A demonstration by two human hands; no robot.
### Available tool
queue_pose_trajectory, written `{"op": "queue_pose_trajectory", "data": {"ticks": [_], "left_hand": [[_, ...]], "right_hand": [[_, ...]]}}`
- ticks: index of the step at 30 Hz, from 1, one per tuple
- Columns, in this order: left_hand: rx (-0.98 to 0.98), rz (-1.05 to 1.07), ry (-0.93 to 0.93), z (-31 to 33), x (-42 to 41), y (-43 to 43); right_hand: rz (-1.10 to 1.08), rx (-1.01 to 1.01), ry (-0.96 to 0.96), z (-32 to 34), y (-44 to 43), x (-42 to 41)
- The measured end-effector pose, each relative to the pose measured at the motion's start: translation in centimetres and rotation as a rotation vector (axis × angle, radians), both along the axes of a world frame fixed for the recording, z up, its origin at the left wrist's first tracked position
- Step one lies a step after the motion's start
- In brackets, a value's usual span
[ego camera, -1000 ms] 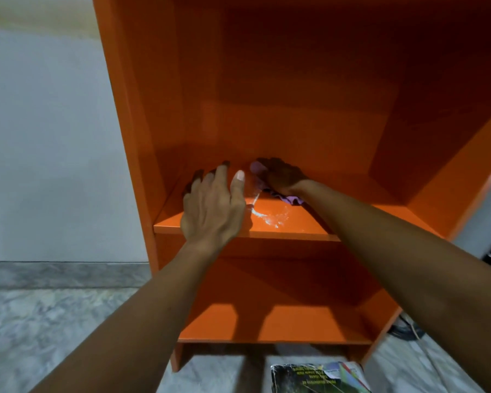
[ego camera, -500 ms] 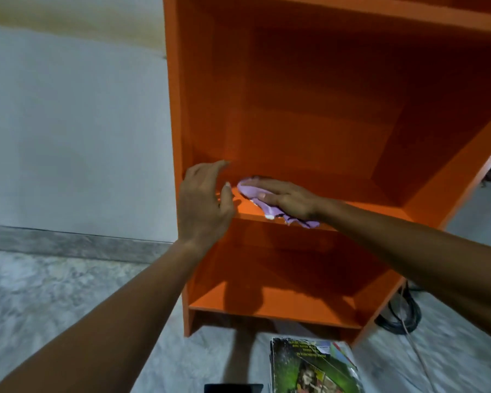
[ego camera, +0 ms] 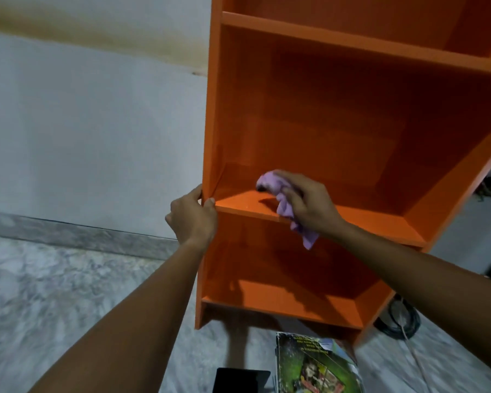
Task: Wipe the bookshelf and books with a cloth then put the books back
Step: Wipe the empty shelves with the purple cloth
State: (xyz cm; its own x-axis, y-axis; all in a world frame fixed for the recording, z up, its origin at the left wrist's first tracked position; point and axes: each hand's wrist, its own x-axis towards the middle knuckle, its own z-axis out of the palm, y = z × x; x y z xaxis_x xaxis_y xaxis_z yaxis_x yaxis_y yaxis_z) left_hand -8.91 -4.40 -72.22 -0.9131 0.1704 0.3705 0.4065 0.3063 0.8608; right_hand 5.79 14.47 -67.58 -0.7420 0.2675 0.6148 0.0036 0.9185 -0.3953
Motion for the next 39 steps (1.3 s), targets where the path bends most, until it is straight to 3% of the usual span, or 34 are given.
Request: {"op": "queue_pose_trajectory", "data": {"ticks": [2,6,12,22,33,39], "left_hand": [[0.071,0.0,-0.009,-0.3,0.1,0.1],[0.112,-0.021,0.013,-1.0,-0.5,0.2],[0.125,-0.098,0.049,-3.1,-3.0,0.1],[0.164,-0.181,0.087,-3.2,-4.0,-0.2],[0.146,-0.288,0.062,-2.7,-4.2,-1.2],[0.022,-0.391,0.05,-2.0,-3.7,-2.7]], "right_hand": [[-0.137,-0.121,0.019,0.6,1.4,-1.9],[-0.315,-0.22,-0.237,0.2,4.2,-6.3],[-0.257,-0.252,-0.496,-0.1,5.7,-14.2],[-0.178,-0.225,-0.486,-0.7,4.1,-21.7],[0.057,-0.177,-0.474,-0.4,-3.3,-10.3],[0.15,0.213,-0.314,-2.5,-5.9,-6.6]]}}
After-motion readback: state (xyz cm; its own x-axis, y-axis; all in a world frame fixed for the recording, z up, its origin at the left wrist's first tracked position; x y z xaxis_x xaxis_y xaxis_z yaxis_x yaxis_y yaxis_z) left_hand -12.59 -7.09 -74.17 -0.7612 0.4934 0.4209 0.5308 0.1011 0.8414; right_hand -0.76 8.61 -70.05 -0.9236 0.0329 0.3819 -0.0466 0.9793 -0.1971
